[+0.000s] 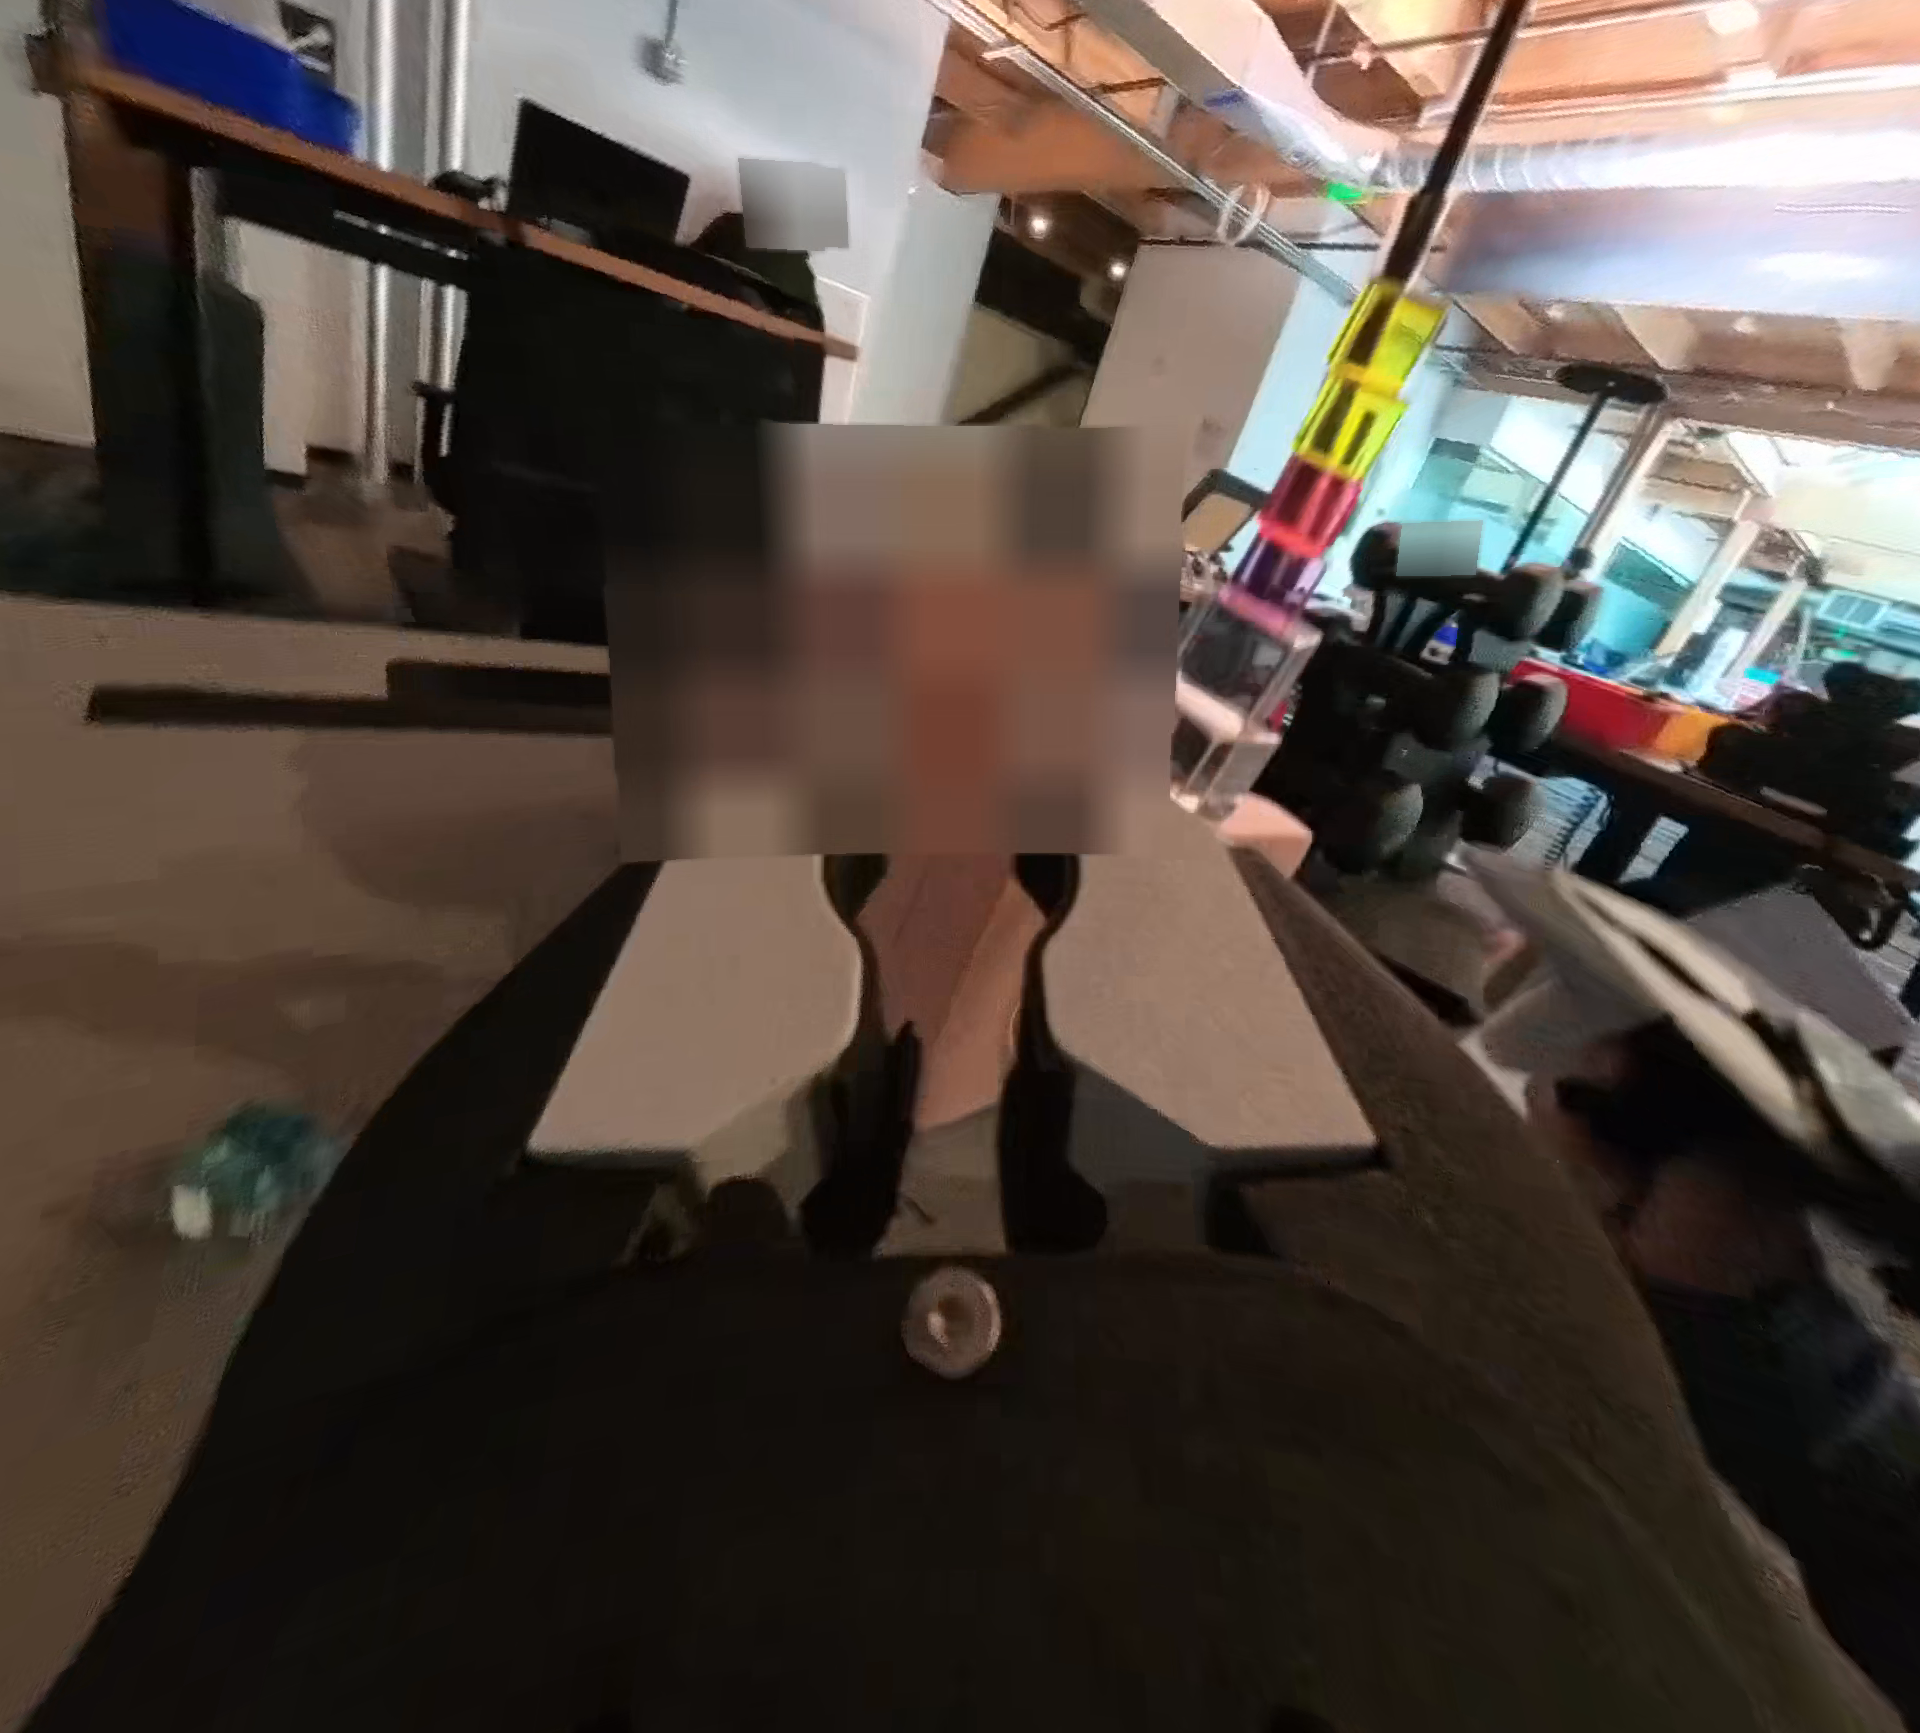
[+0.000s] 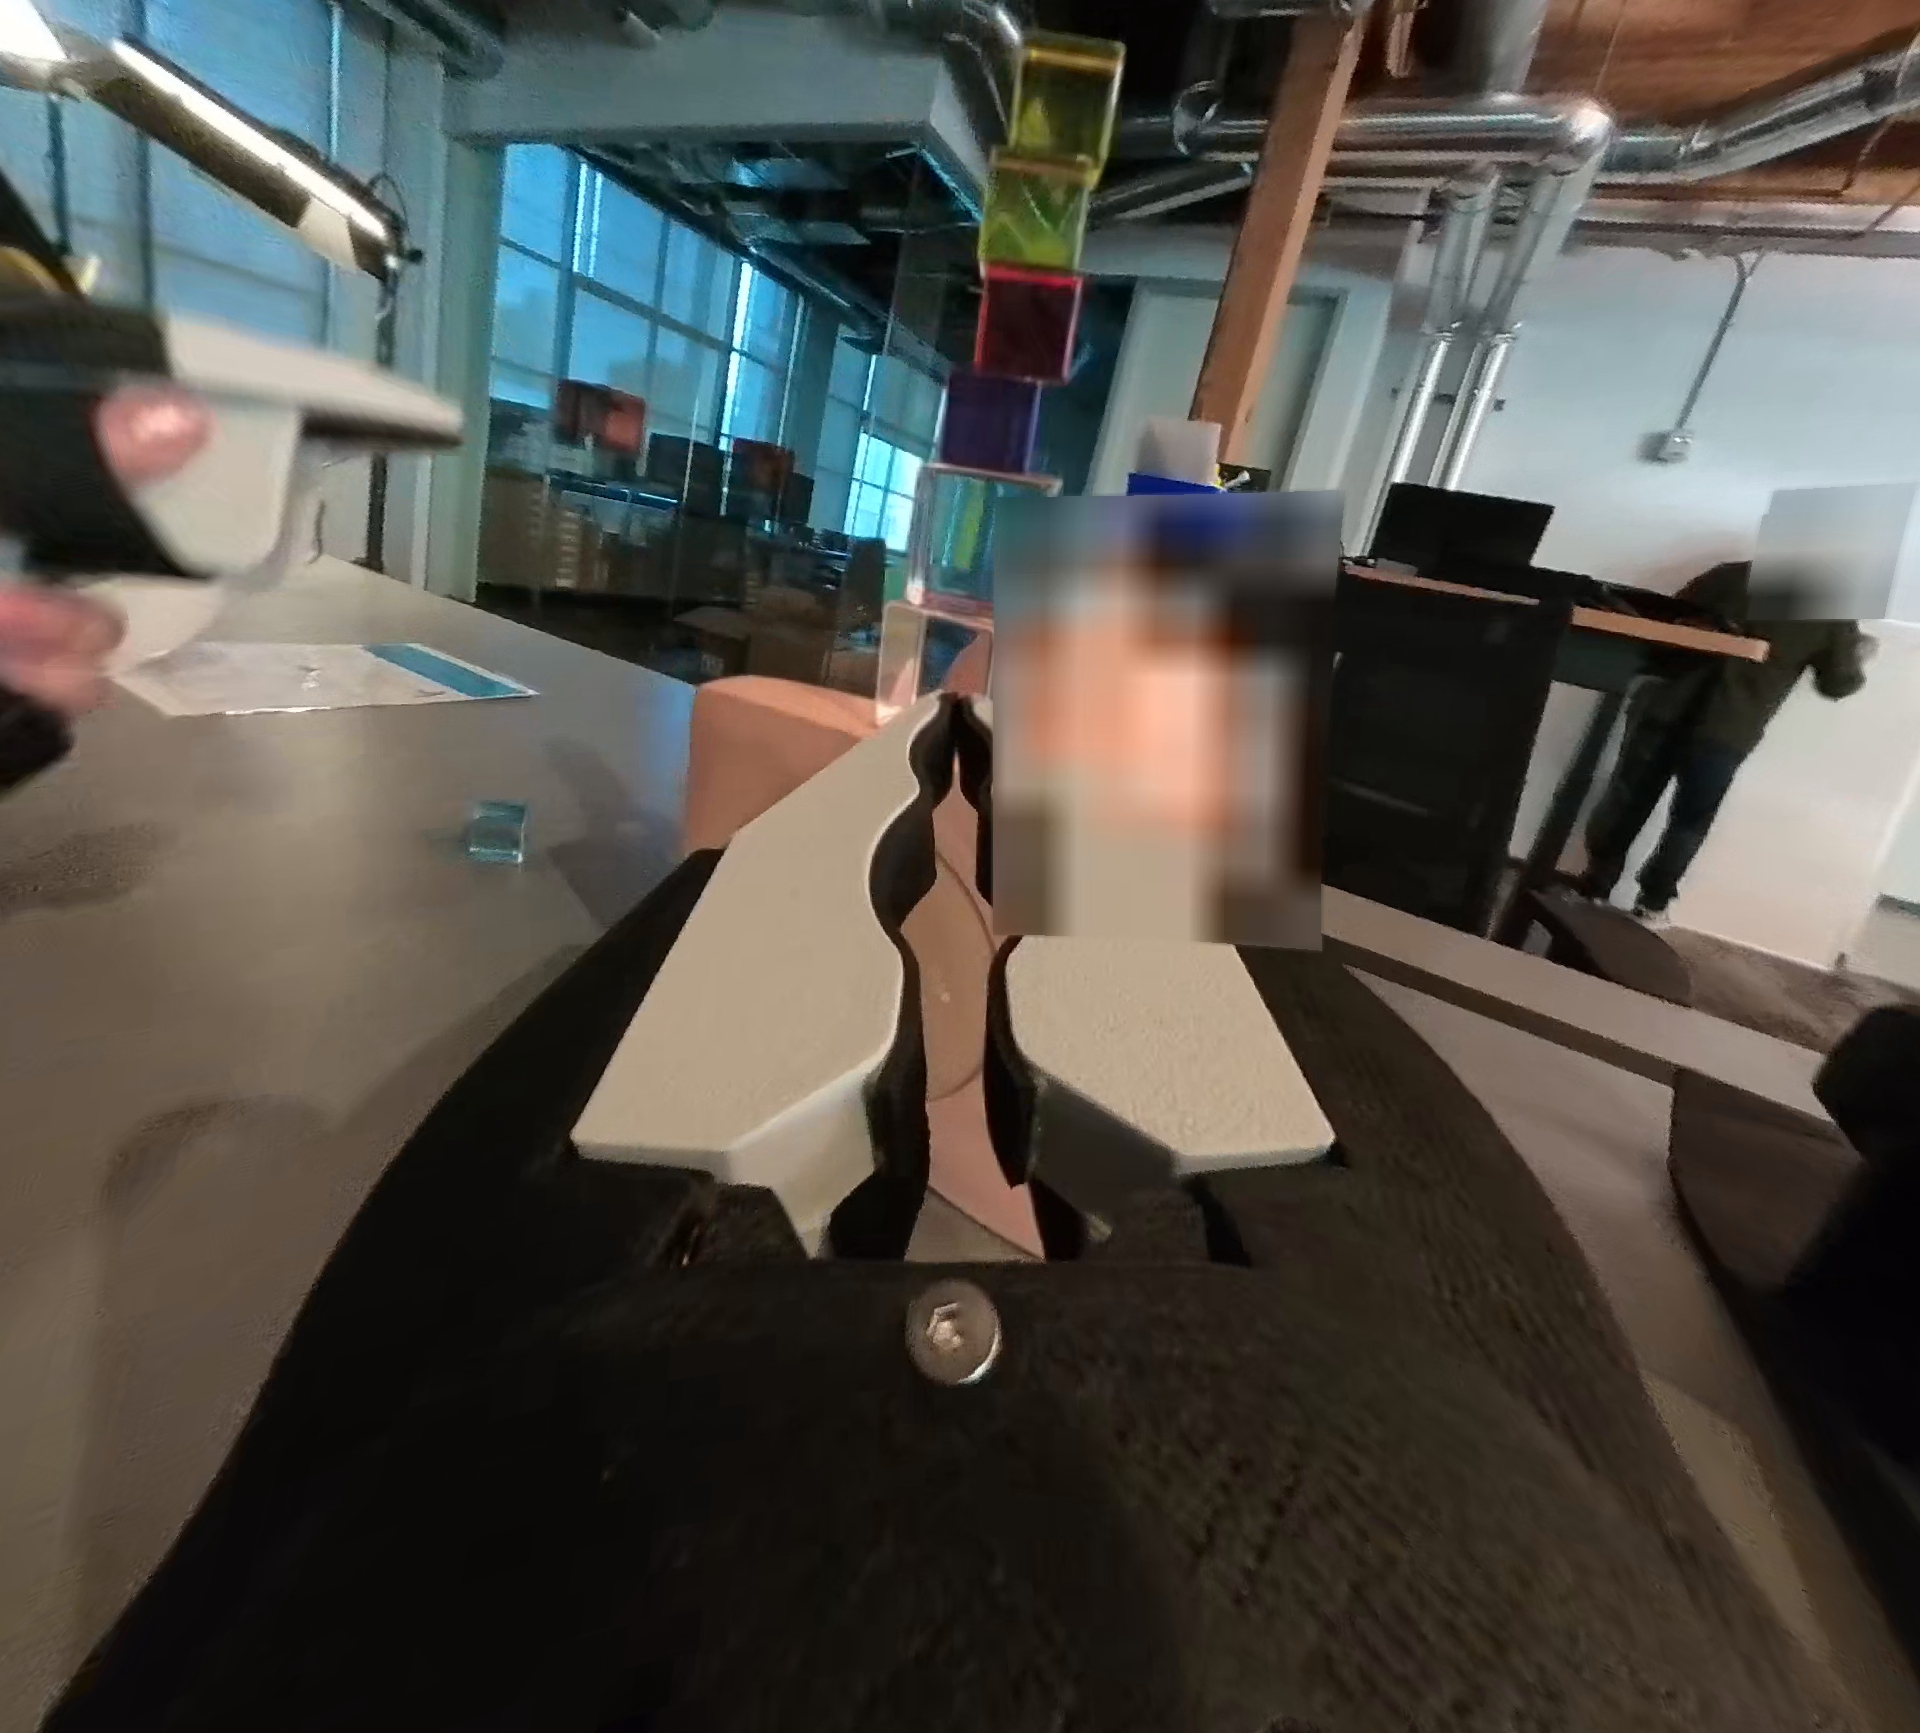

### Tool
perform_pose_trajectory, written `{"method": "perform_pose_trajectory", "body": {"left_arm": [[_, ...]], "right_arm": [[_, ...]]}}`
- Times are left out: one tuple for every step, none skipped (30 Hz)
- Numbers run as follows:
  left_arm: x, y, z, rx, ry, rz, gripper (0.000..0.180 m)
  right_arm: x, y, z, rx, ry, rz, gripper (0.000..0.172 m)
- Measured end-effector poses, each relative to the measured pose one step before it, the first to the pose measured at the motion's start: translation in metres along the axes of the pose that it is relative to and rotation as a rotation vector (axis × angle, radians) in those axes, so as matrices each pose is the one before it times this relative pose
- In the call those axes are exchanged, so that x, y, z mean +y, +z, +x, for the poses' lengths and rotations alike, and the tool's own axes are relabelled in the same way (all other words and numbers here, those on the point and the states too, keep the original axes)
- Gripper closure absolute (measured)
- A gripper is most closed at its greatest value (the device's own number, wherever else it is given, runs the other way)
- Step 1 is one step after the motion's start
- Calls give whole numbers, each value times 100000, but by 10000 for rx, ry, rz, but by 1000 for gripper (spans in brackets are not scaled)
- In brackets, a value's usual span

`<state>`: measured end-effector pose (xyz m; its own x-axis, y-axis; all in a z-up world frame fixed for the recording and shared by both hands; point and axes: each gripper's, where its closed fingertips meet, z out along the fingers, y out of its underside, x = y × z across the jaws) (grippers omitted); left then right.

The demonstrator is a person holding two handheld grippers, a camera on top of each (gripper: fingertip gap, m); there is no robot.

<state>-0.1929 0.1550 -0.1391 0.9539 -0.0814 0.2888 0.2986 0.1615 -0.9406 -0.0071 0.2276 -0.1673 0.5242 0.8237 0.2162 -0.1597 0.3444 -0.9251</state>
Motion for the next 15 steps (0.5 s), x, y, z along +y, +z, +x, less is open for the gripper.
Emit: {"method": "perform_pose_trajectory", "body": {"left_arm": [[1214, -631, -231, -105, -40, -116, 177], [1056, -473, -98, -170, 126, -165, 180], [863, -341, 21, -220, 276, -178, 180], [623, -236, 221, -170, 411, -140, 180], [383, -197, 332, -139, 497, -82, 180], [213, -190, 318, -140, 491, -40, 180], [102, -186, 201, -164, 445, 5, 180], [18, -196, 25, -213, 384, 59, 180], [-32, -197, -117, -251, 330, 116, 180], [-8, -191, -175, -230, 281, 115, 180], [-5, -186, -150, -182, 254, 128, 180], [22, -182, -113, -143, 253, 131, 180], [138, -124, -84, -127, 244, 87, 180], [298, -55, 5, -52, 224, 19, 180], [395, 24, 37, -38, 210, 0, 180]], "right_arm": [[-80, 259, 29, 47, 68, -114, 172], [63, 311, 56, 53, 77, -183, 172], [139, 288, 155, 134, 98, -199, 172], [31, 163, 129, 139, 73, -104, 172], [-110, 44, 26, 105, 30, 19, 172], [-49, -21, -8, 104, -3, 9, 172], [93, -36, -10, 108, -49, -40, 172], [208, -66, -23, 83, -76, -65, 172], [263, -110, 21, 96, -68, -57, 172], [247, -175, 49, 94, -61, -22, 172], [191, -200, 2, 27, -34, -9, 172], [164, -212, 6, 15, -20, -10, 172], [174, -192, 87, 72, -44, -42, 172], [223, -146, 132, 99, -91, -95, 172], [262, -95, 71, 70, -99, -141, 172]]}}
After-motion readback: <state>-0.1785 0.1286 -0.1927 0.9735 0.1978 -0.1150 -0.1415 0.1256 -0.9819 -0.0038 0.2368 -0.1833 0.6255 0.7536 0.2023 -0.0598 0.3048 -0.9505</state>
